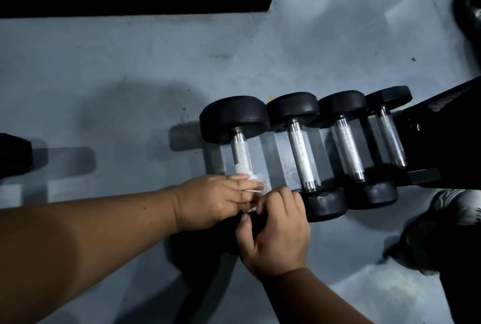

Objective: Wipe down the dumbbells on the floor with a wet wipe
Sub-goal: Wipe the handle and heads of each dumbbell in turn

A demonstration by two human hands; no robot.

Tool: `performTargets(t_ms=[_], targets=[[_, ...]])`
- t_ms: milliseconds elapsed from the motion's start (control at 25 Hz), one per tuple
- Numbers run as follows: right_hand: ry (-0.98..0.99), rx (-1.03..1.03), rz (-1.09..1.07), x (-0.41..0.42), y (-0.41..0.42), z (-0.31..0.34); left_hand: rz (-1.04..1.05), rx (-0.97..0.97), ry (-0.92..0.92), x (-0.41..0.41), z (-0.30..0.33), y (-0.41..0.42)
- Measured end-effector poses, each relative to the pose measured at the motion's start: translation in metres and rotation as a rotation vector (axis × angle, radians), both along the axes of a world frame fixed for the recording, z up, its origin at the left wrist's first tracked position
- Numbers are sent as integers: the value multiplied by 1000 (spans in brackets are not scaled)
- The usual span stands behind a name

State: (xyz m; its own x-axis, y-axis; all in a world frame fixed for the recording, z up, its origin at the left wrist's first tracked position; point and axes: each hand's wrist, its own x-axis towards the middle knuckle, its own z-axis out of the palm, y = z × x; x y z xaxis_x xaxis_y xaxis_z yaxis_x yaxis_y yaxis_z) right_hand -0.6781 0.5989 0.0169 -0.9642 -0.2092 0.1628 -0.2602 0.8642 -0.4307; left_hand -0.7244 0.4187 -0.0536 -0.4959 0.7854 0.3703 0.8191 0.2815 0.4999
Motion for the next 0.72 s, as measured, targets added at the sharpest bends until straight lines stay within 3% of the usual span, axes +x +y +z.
performTargets(t_ms=[120, 280, 400, 560, 720], targets=[[-9, 8, -8, -1, -1, 1, -19, -29, 6, -22, 2, -11], [-25, 18, -6, -2, 0, 2, 149, -84, -74, -61, 4, -29], [-28, 17, -4, -1, 0, 2, 219, -71, -127, -34, 5, -12], [-18, 21, -1, -2, 0, 2, 52, -45, -55, 1, 4, 6], [-25, 21, -1, -2, -1, 3, -5, -71, -30, -31, 0, -11]])
